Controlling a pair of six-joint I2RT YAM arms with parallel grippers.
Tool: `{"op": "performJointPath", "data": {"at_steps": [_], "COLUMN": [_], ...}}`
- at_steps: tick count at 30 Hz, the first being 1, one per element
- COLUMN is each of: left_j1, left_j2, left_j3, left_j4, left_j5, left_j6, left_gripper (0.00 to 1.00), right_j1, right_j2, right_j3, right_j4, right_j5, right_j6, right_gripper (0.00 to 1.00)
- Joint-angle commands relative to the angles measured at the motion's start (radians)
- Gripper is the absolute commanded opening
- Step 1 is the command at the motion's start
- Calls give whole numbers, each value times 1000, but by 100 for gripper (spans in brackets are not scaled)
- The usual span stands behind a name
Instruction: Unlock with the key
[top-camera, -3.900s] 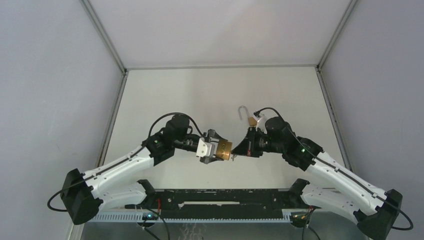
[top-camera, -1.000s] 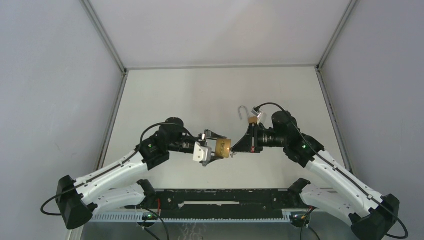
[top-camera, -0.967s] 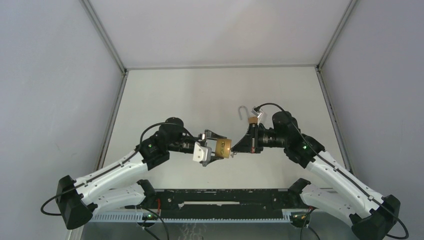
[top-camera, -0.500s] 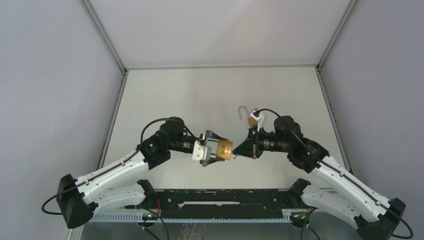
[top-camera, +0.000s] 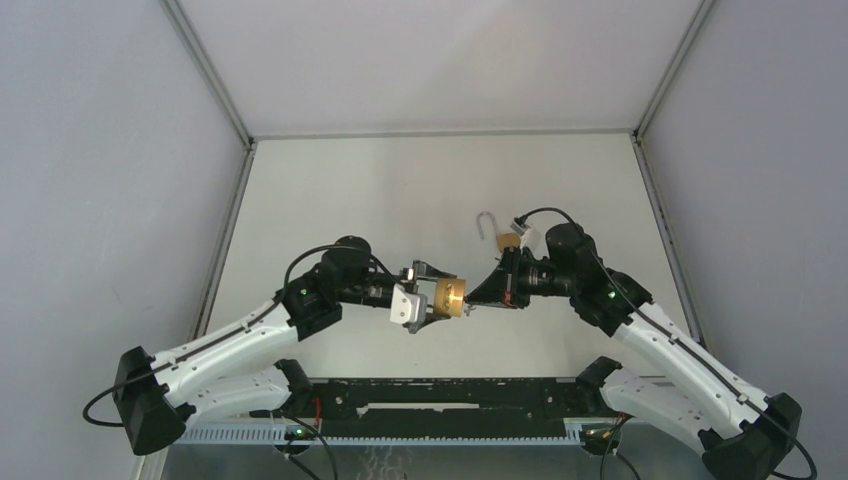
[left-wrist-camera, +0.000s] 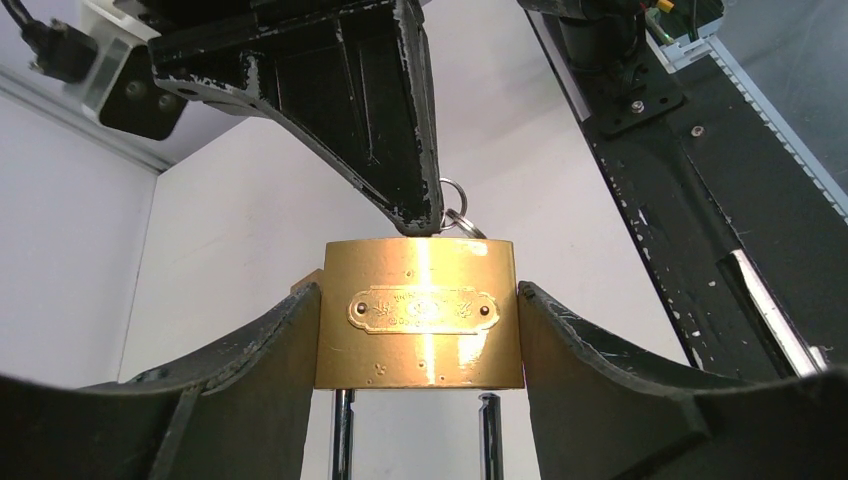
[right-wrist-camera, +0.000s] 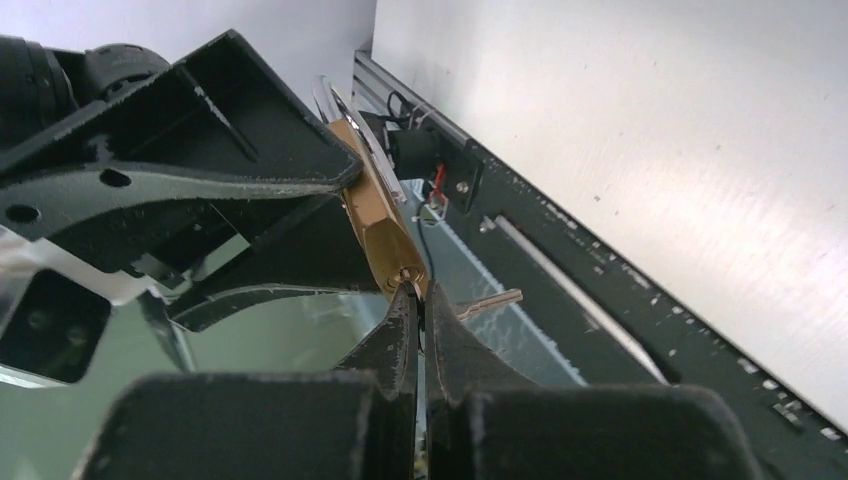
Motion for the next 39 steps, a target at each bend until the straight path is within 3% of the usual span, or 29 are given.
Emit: {"op": "performJointPath", "data": {"at_steps": [1, 8, 15, 17, 21, 24, 29, 39], "left_j1": [-47, -58, -59, -59, -59, -59, -59, -59], "left_j2": [-35, -42, -45, -47, -47, -50, -57, -36], "left_j3": [45, 42, 39, 38, 32, 26, 11, 22], "left_j4": [147, 147, 143, 143, 141, 141, 154, 169], "left_j5": [80, 55, 65, 71, 83, 85, 84, 108], "left_j6": [43, 53, 39, 33, 22, 13, -4, -29], "left_gripper": [0, 0, 0, 0, 0, 0, 0, 0], "right_j1": [-22, -24, -37, -44, -58, -62, -62, -53], "right_j2": [14, 50, 46, 44, 46, 44, 19, -15], "right_j3": [35, 35, 35, 35, 36, 58, 104, 106], "right_j4": [12, 22, 70, 74, 52, 5, -67, -31], "right_j5": [33, -24, -65, -86, -118, -127, -106, -136], "right_j6": [204, 273, 119, 62, -65, -150, -271, -355], "right_gripper": [0, 0, 2, 20, 71, 88, 99, 99]}}
